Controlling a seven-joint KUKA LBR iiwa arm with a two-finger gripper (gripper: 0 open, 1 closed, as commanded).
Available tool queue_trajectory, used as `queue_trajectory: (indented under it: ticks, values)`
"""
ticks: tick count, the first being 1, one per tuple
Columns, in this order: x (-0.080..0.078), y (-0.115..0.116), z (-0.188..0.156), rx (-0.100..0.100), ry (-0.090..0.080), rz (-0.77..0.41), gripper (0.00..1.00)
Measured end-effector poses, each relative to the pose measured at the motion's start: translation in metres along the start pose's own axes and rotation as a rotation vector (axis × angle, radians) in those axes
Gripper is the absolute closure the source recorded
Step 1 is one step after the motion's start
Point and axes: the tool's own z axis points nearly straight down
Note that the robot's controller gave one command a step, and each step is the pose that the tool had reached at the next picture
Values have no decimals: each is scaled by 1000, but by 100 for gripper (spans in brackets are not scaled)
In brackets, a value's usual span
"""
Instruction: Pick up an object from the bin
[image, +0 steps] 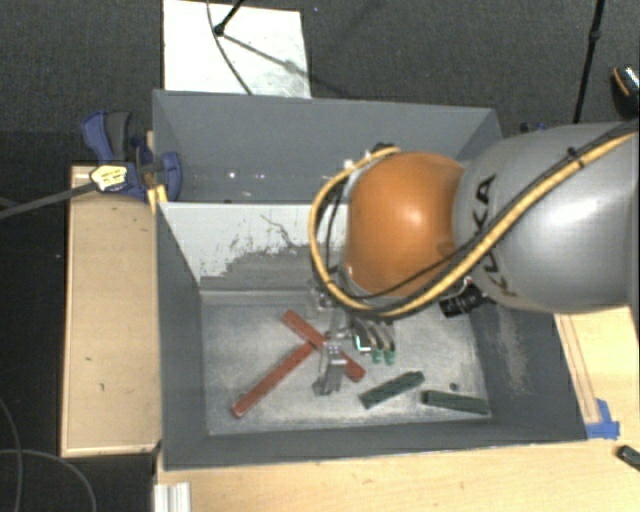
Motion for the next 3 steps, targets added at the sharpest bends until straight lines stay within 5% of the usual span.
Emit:
queue_trajectory:
  ticks: [1, 2, 3]
  values:
    - [0, 44, 133, 1, 2, -67, 0]
    - [-2, 42, 129, -1, -4, -53, 100]
    - [-25, 34, -52, 0, -12, -437, 100]
